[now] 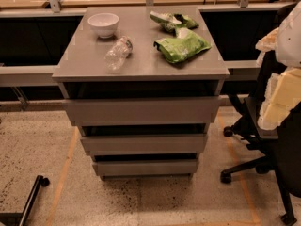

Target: Open middle drawer

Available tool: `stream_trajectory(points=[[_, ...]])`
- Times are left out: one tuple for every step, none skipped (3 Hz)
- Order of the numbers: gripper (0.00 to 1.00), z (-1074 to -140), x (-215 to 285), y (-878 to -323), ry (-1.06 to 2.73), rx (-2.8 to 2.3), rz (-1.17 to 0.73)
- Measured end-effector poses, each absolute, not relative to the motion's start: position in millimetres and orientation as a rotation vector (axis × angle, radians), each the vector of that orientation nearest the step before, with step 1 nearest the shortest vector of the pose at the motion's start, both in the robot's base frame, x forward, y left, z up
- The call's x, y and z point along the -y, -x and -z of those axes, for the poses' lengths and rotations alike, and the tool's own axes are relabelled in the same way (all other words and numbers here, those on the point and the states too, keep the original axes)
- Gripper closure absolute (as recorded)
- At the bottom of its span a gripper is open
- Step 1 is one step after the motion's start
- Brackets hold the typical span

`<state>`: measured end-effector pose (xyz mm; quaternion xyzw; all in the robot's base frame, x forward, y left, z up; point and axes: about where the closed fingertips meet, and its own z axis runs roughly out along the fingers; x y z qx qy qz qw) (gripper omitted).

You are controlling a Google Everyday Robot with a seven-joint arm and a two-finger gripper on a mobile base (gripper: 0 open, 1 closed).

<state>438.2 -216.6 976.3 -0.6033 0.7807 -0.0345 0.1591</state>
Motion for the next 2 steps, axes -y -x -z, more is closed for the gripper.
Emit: stream_trajectory(points=[[0.0, -976.3, 216.6, -438.2, 1.724, -2.231, 0.099], [0.0, -947.3, 210.8, -443.4, 1.739, -2.222, 0.049]])
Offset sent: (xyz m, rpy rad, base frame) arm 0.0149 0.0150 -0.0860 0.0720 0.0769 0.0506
